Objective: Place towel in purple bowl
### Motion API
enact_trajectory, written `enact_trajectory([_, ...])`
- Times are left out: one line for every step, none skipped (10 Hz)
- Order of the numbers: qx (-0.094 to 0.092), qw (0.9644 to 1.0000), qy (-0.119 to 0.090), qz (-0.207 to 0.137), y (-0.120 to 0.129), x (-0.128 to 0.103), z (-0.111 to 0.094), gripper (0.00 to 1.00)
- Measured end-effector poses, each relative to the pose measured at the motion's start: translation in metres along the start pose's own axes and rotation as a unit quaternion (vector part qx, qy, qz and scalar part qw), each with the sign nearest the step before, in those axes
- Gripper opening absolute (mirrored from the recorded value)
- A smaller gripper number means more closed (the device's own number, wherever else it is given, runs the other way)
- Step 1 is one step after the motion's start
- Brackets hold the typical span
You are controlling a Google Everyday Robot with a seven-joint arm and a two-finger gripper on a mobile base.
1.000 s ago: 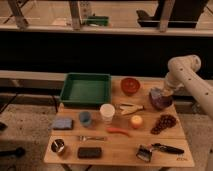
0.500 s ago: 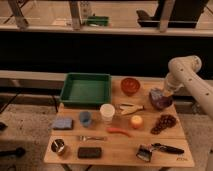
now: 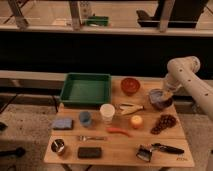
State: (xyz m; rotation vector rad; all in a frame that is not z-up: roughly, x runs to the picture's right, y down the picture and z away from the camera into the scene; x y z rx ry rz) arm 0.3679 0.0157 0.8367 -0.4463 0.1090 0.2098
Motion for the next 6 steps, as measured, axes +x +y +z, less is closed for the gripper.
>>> enact_trajectory([0.002,1.0,0.002,0.002,0.0001,-0.0012,0.0006,0.8])
enact_trajectory([0.004,1.0,0.003,0.004,0.0005,-0.0016,0.001,0.8])
enact_trajectory([0.007,0.9999,0.005,0.006,0.0003,-0.0016,0.0003,0.8])
enact_trajectory([0.009,0.9999,0.007,0.007,0.0008,-0.0026,0.0004,0.8])
enact_trajectory([0.013,0.9998,0.009,0.009,0.0007,-0.003,-0.0004,0.8])
enact_trajectory([0.016,0.9998,0.01,0.01,0.0005,-0.0038,-0.0015,0.8])
